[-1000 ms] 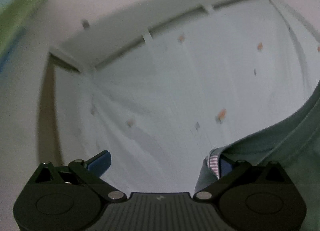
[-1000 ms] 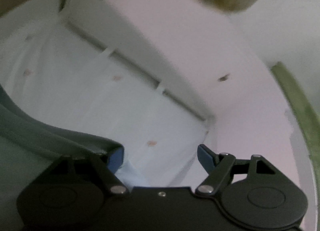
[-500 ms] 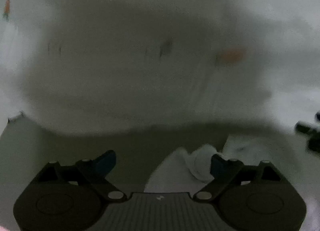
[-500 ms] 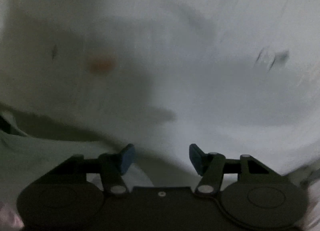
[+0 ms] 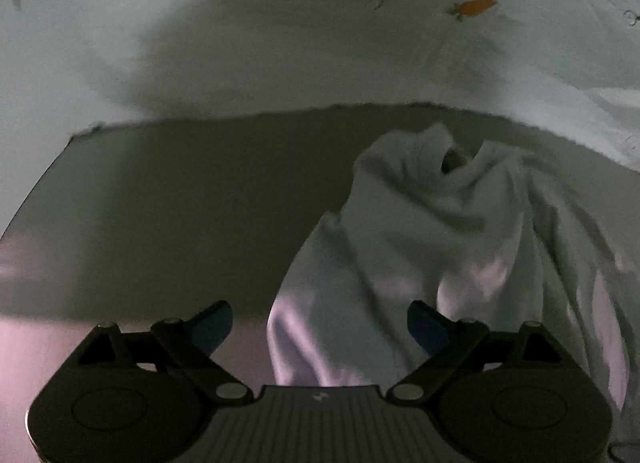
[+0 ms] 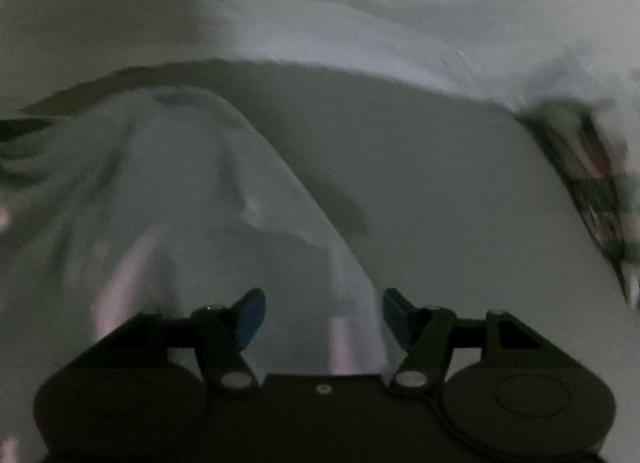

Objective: Fold clothes

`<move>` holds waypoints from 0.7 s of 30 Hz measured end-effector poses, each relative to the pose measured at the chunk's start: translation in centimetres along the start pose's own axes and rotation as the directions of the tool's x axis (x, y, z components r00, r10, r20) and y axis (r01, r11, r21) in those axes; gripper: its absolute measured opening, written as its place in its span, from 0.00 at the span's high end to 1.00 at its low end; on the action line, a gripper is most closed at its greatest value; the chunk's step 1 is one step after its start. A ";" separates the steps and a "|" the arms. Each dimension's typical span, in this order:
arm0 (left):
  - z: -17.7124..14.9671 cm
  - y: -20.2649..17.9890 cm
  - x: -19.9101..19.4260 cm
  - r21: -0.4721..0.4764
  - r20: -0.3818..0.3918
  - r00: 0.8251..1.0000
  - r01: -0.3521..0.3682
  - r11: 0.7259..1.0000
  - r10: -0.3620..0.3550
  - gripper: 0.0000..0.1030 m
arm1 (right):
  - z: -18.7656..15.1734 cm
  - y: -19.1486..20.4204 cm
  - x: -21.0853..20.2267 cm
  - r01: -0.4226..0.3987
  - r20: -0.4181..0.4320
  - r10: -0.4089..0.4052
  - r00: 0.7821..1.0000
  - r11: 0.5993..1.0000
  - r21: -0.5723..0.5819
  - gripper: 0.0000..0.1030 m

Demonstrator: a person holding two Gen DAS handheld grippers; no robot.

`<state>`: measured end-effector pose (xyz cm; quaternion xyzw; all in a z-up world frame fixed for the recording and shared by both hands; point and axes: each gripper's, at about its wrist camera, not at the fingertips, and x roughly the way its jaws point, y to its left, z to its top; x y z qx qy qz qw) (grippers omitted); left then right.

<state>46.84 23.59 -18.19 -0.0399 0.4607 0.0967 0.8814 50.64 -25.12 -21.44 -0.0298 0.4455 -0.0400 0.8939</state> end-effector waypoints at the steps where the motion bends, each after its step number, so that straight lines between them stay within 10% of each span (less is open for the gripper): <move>1: -0.6 -0.1 -0.8 -0.003 -0.006 1.000 -0.013 1.000 0.013 0.08 | -0.2 -0.6 0.3 -0.003 -0.003 0.003 1.000 1.000 0.023 0.34; 3: -1.7 -0.5 -2.4 -0.016 -0.012 0.999 -0.031 0.999 0.031 0.08 | -0.2 -0.9 1.0 -0.044 -0.006 0.044 0.999 0.999 0.022 0.38; 5: -2.1 -1.1 -4.0 -0.034 -0.018 0.999 -0.039 0.999 0.039 0.08 | -0.3 -0.6 1.6 -0.089 -0.012 0.088 0.996 0.996 -0.011 0.95; 10: -3.2 -3.5 -7.8 -0.044 0.019 0.998 -0.064 0.997 0.064 0.08 | 2.3 -2.1 -1.6 0.032 0.145 0.003 0.989 0.971 -0.236 0.96; 15: -6.8 -5.7 -11.0 -0.006 0.018 0.996 -0.091 0.996 0.091 0.08 | 8.8 -8.7 -0.6 0.312 0.305 -0.224 0.926 0.908 -0.280 0.91; 19: -11.2 -6.6 -12.5 -0.016 -0.062 0.995 -0.083 0.996 0.082 0.08 | 9.3 -10.3 -1.5 0.412 0.357 -0.310 0.881 0.874 -0.260 0.62; 21: -13.2 -7.2 -12.4 -0.026 -0.116 0.992 -0.058 0.998 0.055 0.08 | 6.5 -9.9 -3.7 0.323 0.359 -0.221 0.907 0.912 -0.254 0.54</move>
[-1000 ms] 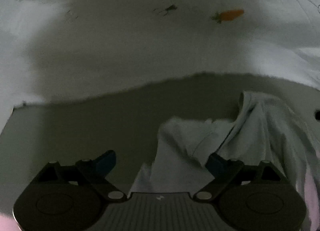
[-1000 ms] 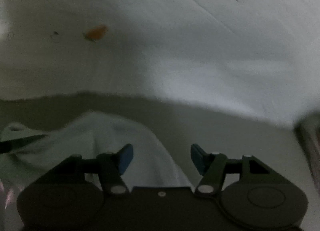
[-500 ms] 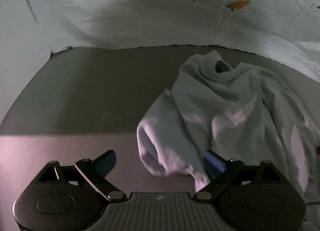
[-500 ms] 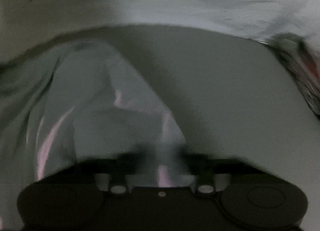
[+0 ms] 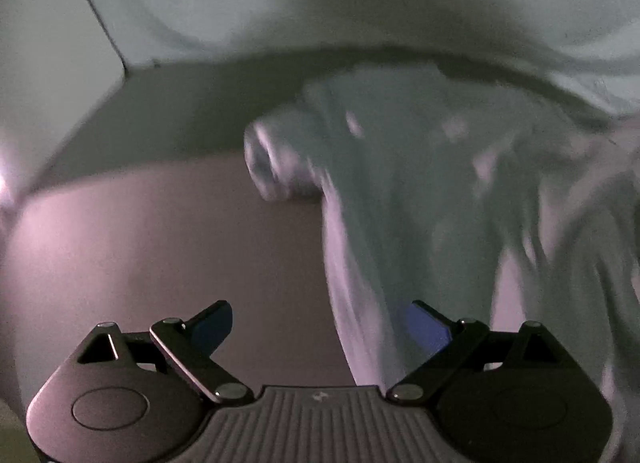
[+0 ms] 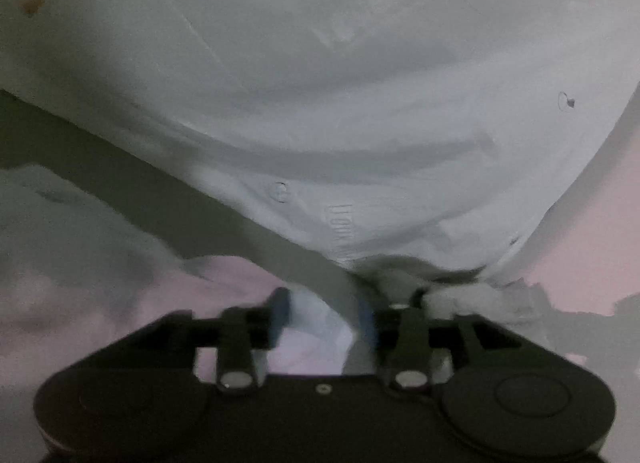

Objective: Fold clothes

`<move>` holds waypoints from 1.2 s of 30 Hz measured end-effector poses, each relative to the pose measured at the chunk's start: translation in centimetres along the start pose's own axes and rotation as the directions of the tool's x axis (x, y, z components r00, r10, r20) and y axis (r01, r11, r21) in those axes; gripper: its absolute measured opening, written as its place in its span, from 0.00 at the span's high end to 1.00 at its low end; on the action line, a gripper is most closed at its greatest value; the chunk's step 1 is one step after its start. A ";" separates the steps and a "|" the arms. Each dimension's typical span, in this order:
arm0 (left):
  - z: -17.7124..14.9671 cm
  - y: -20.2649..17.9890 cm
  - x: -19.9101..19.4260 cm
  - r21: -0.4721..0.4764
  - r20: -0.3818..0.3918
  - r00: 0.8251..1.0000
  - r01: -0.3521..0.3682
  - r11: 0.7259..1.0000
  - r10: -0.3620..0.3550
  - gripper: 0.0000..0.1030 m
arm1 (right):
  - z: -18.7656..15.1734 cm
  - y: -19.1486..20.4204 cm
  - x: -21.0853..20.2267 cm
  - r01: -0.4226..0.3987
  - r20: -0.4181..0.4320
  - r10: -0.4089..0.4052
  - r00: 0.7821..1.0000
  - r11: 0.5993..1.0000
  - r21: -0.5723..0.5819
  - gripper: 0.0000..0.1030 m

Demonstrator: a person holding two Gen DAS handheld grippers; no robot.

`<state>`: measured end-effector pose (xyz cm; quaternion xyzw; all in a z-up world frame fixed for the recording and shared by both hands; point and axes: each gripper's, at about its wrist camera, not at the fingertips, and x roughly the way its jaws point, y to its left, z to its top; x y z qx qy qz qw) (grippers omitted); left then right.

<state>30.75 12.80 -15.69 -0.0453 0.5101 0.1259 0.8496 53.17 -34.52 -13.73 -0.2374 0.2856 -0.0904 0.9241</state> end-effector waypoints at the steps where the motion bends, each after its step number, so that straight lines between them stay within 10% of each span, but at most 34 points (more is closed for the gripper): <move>1: -1.0 -0.3 0.1 -0.001 -0.025 1.000 0.008 1.000 -0.008 0.08 | -1.3 0.2 -1.9 -0.070 0.009 0.070 0.997 0.997 0.020 0.53; 8: -6.1 -0.9 0.7 -0.142 -0.145 0.978 0.130 0.981 -0.151 0.13 | -14.4 2.6 -14.9 -0.474 -0.120 0.480 0.869 0.877 0.078 0.50; 12: -8.0 -0.7 1.1 -0.280 -0.151 0.961 0.184 0.942 -0.233 0.33 | -18.8 1.7 -19.8 -0.544 -0.160 0.560 0.813 0.828 0.136 0.47; 17: -9.3 -0.3 0.7 -0.398 -0.091 0.966 0.186 0.898 -0.241 0.70 | -21.4 1.5 -21.8 -0.691 -0.162 0.703 0.693 0.711 0.130 0.33; 18: -9.4 -0.2 0.8 -0.420 -0.080 0.968 0.183 0.889 -0.237 0.78 | -21.8 1.9 -21.0 -0.700 -0.183 0.712 0.678 0.701 0.133 0.36; 21: -9.5 0.3 0.7 -0.469 -0.053 0.975 0.168 0.867 -0.217 0.87 | -22.9 2.4 -19.3 -0.698 -0.248 0.713 0.656 0.698 0.159 0.95; 28: -6.6 3.4 -7.7 -0.511 0.125 0.983 0.178 0.841 -0.132 0.91 | -20.2 -7.7 -22.9 -0.734 -0.067 0.818 0.571 0.545 0.405 0.96; 32: -5.9 4.6 -9.5 -0.557 0.178 0.975 0.214 0.803 -0.136 0.91 | -20.4 -12.5 -23.7 -0.674 -0.039 0.793 0.609 0.542 0.501 0.99; 36: -6.1 2.9 -5.1 -0.493 -0.021 0.998 0.039 0.869 -0.056 0.84 | -22.9 -9.5 -21.6 -0.547 -0.275 0.654 0.704 0.747 0.377 0.97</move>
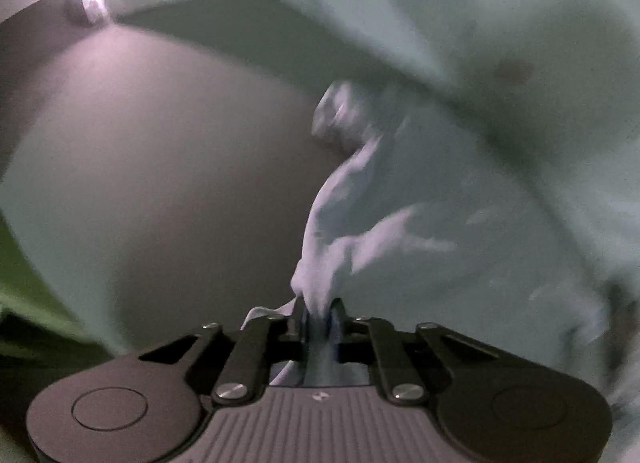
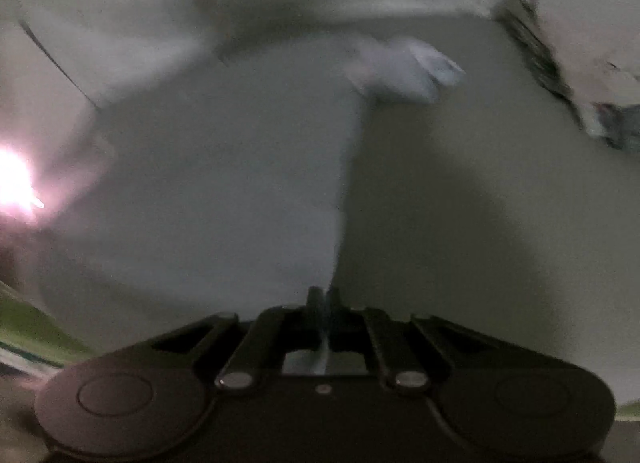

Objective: Fold clothes

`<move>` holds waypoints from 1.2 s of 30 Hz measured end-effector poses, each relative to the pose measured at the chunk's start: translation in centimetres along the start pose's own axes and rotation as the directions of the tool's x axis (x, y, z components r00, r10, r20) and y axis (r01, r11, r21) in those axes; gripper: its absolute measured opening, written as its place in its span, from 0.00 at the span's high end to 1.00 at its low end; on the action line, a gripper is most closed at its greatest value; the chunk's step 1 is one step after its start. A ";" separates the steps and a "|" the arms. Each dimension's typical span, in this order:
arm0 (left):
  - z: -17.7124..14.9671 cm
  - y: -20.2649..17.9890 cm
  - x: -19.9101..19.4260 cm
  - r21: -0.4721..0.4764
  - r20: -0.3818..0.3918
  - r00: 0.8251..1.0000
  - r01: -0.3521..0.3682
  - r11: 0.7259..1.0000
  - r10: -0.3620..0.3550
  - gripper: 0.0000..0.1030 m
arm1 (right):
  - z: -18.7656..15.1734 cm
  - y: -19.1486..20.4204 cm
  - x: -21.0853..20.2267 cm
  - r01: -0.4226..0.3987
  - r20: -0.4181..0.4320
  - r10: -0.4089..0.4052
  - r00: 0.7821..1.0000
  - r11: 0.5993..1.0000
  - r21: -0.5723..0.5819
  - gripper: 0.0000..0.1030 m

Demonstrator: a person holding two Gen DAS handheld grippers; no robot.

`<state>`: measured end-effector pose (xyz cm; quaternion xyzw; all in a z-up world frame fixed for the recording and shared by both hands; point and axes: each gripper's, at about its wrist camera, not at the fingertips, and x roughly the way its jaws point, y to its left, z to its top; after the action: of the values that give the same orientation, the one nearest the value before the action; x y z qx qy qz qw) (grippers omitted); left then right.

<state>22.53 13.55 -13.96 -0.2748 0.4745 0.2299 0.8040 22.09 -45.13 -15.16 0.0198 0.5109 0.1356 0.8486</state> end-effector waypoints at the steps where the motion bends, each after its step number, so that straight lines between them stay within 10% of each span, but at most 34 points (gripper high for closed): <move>1: -0.4 0.0 0.6 0.021 -0.018 0.999 -0.030 0.999 0.030 0.84 | -0.4 0.4 0.5 0.052 -0.012 -0.052 0.999 0.998 -0.021 0.96; 3: -0.8 0.5 0.7 0.041 -0.022 0.999 -0.039 0.998 0.040 0.70 | -0.9 1.0 0.5 0.066 -0.008 -0.067 0.998 0.997 -0.027 0.92; 5: -0.9 1.0 0.6 0.048 -0.014 0.999 -0.032 0.998 0.033 0.58 | -1.2 1.8 0.3 0.053 0.010 -0.053 0.999 0.998 -0.024 0.56; 10: 1.5 2.4 0.6 0.024 0.024 1.000 -0.013 1.000 0.012 0.53 | -0.4 5.3 0.8 0.074 0.059 -0.070 0.996 0.994 -0.077 0.46; 13: 3.0 2.4 1.1 0.025 0.048 0.999 0.004 1.000 -0.005 0.51 | 0.8 8.1 2.4 0.088 0.067 -0.079 0.995 0.987 -0.132 0.20; 21: 7.3 3.0 3.0 0.096 0.049 0.998 0.026 0.995 -0.031 0.47 | 6.7 15.3 7.8 0.070 0.088 -0.059 0.994 0.990 -0.121 0.06; 30: 13.7 6.1 7.8 0.061 0.036 0.994 0.104 0.993 -0.106 0.39 | 12.8 29.0 11.4 0.147 0.252 -0.033 0.967 0.882 -0.447 0.16; 36: 18.5 8.3 9.7 -0.012 0.055 0.988 0.143 0.990 -0.142 0.39 | 15.4 43.2 15.4 0.100 0.257 0.168 0.952 0.623 -0.776 0.42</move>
<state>33.41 32.98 -17.03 -0.3080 0.4298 0.1829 0.8289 33.26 1.89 -13.66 -0.3200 0.2633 0.3552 0.8379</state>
